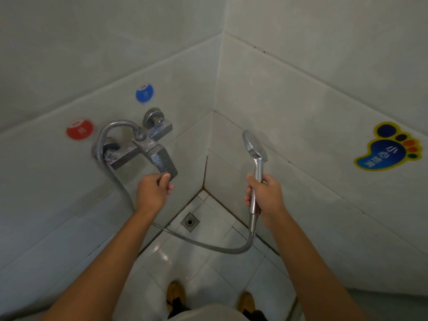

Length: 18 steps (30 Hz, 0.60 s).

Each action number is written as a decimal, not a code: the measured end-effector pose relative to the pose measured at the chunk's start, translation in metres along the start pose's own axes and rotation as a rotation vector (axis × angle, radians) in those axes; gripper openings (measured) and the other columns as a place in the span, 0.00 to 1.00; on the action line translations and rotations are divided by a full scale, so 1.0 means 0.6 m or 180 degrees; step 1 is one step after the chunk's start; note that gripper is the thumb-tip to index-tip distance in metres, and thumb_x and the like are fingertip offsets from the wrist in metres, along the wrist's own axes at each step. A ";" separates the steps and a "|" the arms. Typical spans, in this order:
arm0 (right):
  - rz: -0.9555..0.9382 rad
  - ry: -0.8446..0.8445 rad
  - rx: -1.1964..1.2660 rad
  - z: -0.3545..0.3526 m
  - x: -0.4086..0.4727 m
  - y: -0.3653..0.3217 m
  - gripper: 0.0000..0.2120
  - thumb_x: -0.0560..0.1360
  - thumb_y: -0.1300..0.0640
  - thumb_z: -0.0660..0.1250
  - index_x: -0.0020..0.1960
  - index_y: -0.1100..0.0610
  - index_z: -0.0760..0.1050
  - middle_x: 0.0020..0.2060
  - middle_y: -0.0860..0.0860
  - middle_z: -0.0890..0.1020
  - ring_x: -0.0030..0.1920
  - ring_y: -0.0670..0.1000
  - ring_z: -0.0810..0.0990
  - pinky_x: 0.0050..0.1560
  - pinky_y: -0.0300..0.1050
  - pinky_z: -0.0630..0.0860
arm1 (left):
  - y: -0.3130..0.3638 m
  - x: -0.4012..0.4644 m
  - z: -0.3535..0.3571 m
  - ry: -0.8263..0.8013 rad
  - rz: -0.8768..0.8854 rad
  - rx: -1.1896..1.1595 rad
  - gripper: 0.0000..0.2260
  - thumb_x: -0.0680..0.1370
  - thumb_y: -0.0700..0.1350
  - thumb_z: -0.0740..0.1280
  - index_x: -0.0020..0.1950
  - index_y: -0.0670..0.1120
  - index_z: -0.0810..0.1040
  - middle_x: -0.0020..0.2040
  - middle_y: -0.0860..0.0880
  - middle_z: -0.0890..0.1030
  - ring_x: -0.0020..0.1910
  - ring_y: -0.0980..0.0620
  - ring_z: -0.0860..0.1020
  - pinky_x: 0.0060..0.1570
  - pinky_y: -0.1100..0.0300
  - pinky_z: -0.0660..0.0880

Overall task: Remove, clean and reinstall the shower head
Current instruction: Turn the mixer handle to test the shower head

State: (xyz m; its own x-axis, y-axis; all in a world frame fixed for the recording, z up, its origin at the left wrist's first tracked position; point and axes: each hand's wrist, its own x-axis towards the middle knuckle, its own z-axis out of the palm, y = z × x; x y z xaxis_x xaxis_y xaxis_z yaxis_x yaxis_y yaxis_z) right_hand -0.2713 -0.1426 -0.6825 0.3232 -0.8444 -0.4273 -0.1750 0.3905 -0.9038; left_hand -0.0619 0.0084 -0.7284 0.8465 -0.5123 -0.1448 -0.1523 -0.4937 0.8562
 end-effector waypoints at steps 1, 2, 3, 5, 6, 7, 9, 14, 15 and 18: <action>-0.0058 0.0059 -0.0063 -0.002 0.001 0.003 0.07 0.78 0.59 0.68 0.46 0.60 0.71 0.29 0.54 0.74 0.23 0.49 0.73 0.24 0.41 0.74 | 0.000 -0.001 0.001 0.0008 0.0007 0.0008 0.16 0.80 0.43 0.62 0.35 0.40 0.80 0.32 0.47 0.81 0.30 0.51 0.78 0.42 0.54 0.77; -0.0102 0.0116 -0.0125 -0.004 0.002 0.006 0.07 0.77 0.59 0.68 0.46 0.60 0.71 0.30 0.55 0.75 0.23 0.50 0.73 0.25 0.42 0.74 | 0.001 -0.001 0.001 0.0015 0.0020 0.0011 0.16 0.80 0.43 0.62 0.35 0.40 0.80 0.32 0.46 0.81 0.30 0.51 0.78 0.42 0.54 0.77; -0.0138 0.0168 -0.0181 -0.006 0.003 0.008 0.07 0.77 0.59 0.69 0.46 0.59 0.72 0.31 0.56 0.75 0.23 0.50 0.73 0.25 0.42 0.75 | 0.000 -0.001 0.002 0.0016 0.0040 0.0012 0.16 0.80 0.43 0.62 0.35 0.40 0.80 0.32 0.46 0.81 0.30 0.51 0.78 0.41 0.55 0.77; -0.0183 0.0233 -0.0261 -0.007 0.004 0.010 0.07 0.76 0.59 0.69 0.45 0.59 0.72 0.31 0.56 0.76 0.23 0.50 0.73 0.25 0.42 0.74 | -0.002 0.000 0.003 0.0004 0.0062 0.0026 0.15 0.80 0.42 0.63 0.34 0.40 0.80 0.31 0.47 0.81 0.29 0.51 0.77 0.41 0.54 0.77; -0.0194 0.0239 -0.0289 -0.007 0.004 0.011 0.06 0.76 0.59 0.69 0.45 0.60 0.72 0.31 0.56 0.76 0.23 0.50 0.73 0.25 0.42 0.74 | -0.004 0.000 0.003 -0.0012 0.0067 0.0037 0.14 0.79 0.42 0.64 0.34 0.41 0.80 0.31 0.47 0.80 0.29 0.51 0.77 0.41 0.54 0.77; -0.0205 0.0233 -0.0310 -0.006 0.004 0.010 0.06 0.76 0.59 0.69 0.45 0.60 0.73 0.31 0.56 0.76 0.23 0.50 0.73 0.25 0.41 0.74 | -0.007 0.001 0.004 -0.0024 0.0074 0.0038 0.13 0.79 0.41 0.65 0.34 0.42 0.80 0.31 0.48 0.80 0.29 0.51 0.77 0.42 0.54 0.77; -0.0226 0.0210 -0.0347 -0.005 0.001 0.009 0.06 0.76 0.59 0.69 0.45 0.61 0.74 0.31 0.56 0.76 0.23 0.50 0.73 0.24 0.41 0.73 | -0.010 0.000 0.002 -0.0015 0.0084 0.0056 0.12 0.78 0.41 0.66 0.35 0.42 0.79 0.32 0.48 0.80 0.30 0.51 0.78 0.41 0.54 0.77; -0.0213 0.0130 -0.0322 -0.005 -0.005 0.006 0.08 0.77 0.58 0.69 0.43 0.60 0.73 0.31 0.56 0.76 0.25 0.51 0.72 0.24 0.40 0.73 | -0.009 -0.007 -0.001 0.0110 0.0251 0.0319 0.11 0.78 0.42 0.66 0.37 0.41 0.80 0.33 0.46 0.81 0.33 0.50 0.79 0.39 0.57 0.75; -0.0202 0.0119 -0.0321 -0.004 -0.005 0.005 0.08 0.77 0.58 0.69 0.44 0.61 0.73 0.31 0.56 0.76 0.25 0.51 0.72 0.24 0.40 0.73 | -0.012 -0.008 0.001 0.0146 0.0315 0.0375 0.11 0.78 0.42 0.66 0.37 0.42 0.79 0.34 0.47 0.81 0.33 0.50 0.79 0.38 0.58 0.74; -0.0165 0.0082 -0.0302 -0.002 -0.009 0.000 0.08 0.77 0.58 0.68 0.44 0.62 0.73 0.31 0.56 0.75 0.25 0.51 0.72 0.23 0.40 0.73 | -0.010 -0.014 0.001 0.0212 0.0540 0.0624 0.08 0.78 0.41 0.66 0.40 0.41 0.80 0.36 0.48 0.80 0.35 0.52 0.78 0.39 0.61 0.72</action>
State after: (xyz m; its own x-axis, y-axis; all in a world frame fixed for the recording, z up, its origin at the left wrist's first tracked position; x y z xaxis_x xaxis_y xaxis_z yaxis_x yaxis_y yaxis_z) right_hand -0.2743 -0.1386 -0.6805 0.3102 -0.8721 -0.3784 -0.2465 0.3106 -0.9180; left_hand -0.0680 0.0152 -0.7325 0.8312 -0.5551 0.0312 -0.3854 -0.5348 0.7520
